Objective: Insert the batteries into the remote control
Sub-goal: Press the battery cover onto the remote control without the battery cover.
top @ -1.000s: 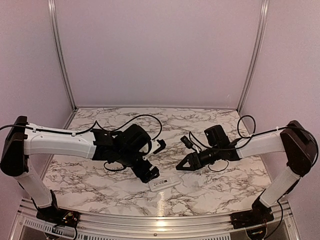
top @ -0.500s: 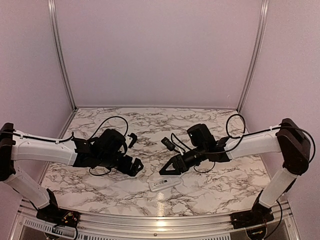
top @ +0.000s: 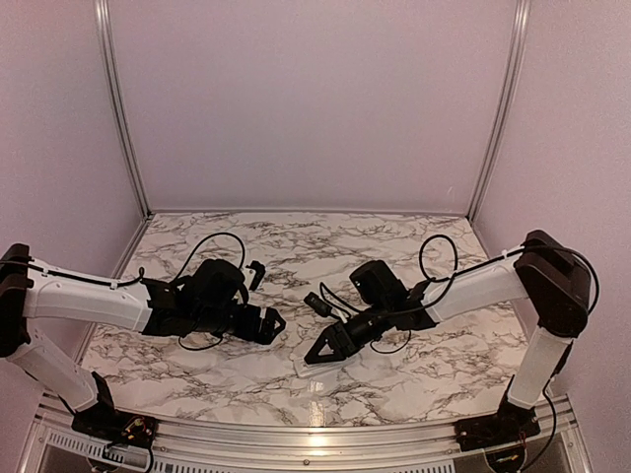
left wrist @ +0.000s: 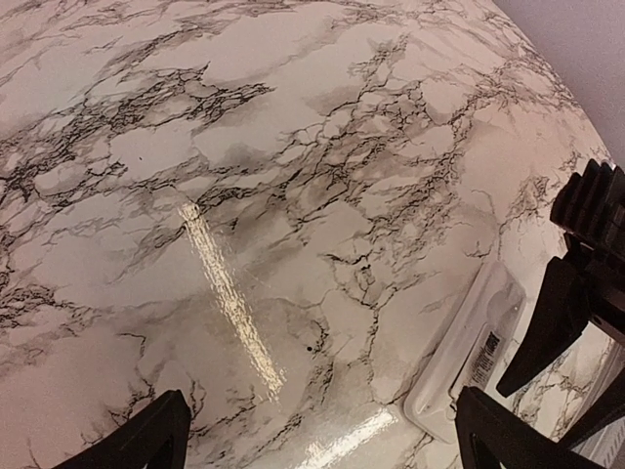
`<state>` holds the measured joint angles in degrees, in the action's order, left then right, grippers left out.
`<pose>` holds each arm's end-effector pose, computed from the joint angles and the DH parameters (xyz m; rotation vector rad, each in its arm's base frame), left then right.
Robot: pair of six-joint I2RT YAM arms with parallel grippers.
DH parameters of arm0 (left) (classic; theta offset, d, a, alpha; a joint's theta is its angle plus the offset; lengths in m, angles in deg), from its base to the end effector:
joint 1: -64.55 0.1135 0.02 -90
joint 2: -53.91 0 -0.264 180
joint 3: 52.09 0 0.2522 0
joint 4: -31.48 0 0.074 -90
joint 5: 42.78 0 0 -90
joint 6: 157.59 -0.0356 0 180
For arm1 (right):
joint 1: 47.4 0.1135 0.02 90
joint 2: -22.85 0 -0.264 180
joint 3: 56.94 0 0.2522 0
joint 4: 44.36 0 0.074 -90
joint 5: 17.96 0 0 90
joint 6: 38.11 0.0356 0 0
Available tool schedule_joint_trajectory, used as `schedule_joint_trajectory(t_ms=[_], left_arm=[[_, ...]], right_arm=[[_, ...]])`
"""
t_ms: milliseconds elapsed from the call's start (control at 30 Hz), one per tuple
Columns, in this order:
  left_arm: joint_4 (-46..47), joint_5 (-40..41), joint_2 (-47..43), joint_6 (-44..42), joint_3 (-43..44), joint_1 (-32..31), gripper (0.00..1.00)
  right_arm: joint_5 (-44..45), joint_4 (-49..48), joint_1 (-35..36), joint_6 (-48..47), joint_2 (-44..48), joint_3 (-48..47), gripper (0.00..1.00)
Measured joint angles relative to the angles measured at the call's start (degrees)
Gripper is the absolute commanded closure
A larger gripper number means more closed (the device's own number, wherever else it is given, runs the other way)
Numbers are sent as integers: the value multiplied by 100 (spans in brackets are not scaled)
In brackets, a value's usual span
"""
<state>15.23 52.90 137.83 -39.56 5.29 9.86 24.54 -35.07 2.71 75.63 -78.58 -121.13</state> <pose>0.1751 -0.2411 0.1890 0.5014 2.3410 -0.6020 0.1983 0.2781 0.1485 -1.0352 2.4230 1.5345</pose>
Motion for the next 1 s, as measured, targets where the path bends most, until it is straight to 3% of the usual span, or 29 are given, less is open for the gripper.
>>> schedule_joint_trajectory(t_ms=[500, 1000], left_arm=[[267, -48, 151, 258, -31, -181, 1], [586, -28, 1180, 1054, 46, -841, 7]], right_arm=[[92, 20, -2, -146, -422, -120, 55], [151, -149, -7, -114, -446, -98, 55]])
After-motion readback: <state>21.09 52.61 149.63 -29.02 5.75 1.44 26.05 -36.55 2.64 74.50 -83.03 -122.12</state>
